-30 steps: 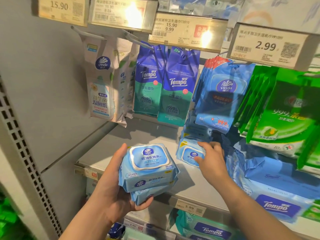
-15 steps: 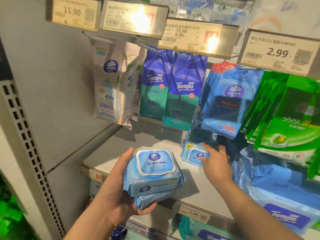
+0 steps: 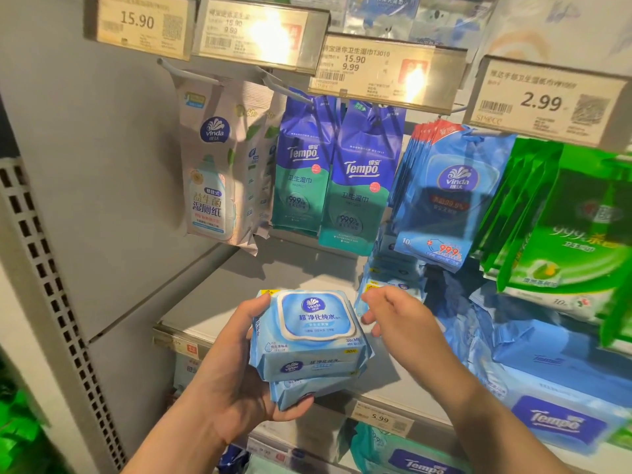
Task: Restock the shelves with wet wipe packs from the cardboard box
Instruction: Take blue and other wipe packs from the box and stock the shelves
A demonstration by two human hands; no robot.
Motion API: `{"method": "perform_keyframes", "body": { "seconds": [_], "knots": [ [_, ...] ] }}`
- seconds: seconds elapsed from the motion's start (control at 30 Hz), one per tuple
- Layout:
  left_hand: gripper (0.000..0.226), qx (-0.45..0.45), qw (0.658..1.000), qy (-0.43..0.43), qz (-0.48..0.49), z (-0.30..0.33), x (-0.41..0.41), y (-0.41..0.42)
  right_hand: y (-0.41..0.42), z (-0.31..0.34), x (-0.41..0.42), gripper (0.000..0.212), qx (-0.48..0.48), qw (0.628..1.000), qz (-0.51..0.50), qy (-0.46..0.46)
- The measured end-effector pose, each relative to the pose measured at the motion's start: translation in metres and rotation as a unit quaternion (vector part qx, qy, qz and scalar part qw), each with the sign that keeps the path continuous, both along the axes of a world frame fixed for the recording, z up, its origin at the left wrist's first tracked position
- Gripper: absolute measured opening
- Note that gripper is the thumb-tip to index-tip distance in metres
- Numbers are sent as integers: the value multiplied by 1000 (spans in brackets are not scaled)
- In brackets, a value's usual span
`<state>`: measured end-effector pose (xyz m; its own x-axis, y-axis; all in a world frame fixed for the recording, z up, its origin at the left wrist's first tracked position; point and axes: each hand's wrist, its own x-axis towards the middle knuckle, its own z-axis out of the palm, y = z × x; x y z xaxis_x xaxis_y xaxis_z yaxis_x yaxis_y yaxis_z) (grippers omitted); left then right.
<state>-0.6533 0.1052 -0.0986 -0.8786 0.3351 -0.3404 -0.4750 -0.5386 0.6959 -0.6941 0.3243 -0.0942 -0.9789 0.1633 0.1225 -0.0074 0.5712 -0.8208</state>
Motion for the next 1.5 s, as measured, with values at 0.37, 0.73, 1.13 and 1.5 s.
{"method": "perform_keyframes", "body": {
  "seconds": [0.37,0.73,1.13,1.5],
  "knots": [
    [48,-60,997,19,-37,-2,3,10,5,23,30,54,-256,932,163,-199],
    [83,-111,992,44,-29,-1,-1,17,23,30,41,48,-232,918,214,-239],
    [32,-150,983,33,103,-10,-13,-2,62,10,33,54,-143,983,-8,-117],
    [31,-129,985,30,112,-21,-13,-3,50,-36,-11,50,140,989,-56,14]
  ]
}}
